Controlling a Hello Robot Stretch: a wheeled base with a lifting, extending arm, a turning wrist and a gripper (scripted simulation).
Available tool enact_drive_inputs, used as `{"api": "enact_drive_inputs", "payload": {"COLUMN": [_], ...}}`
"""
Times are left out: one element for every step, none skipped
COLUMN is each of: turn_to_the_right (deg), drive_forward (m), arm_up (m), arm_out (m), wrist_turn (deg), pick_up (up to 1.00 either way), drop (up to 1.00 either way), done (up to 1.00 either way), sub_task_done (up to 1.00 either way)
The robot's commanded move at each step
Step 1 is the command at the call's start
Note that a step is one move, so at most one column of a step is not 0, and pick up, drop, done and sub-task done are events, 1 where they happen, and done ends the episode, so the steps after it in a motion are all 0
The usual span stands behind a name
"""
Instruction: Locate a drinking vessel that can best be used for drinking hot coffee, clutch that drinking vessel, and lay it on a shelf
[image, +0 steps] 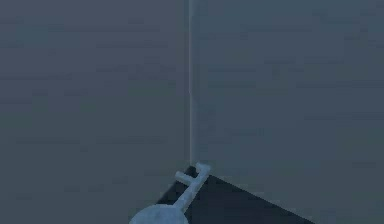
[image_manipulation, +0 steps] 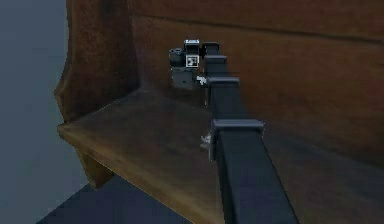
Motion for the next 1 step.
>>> {"api": "enact_drive_inputs", "payload": {"turn_to_the_right": [0.0], "drive_forward": [0.00], "arm_up": [0.00], "arm_out": [0.00], "wrist_turn": [0.0], "pick_up": [0.00], "drop": [0.00], "done": [1.00], "sub_task_done": [0.00]}}
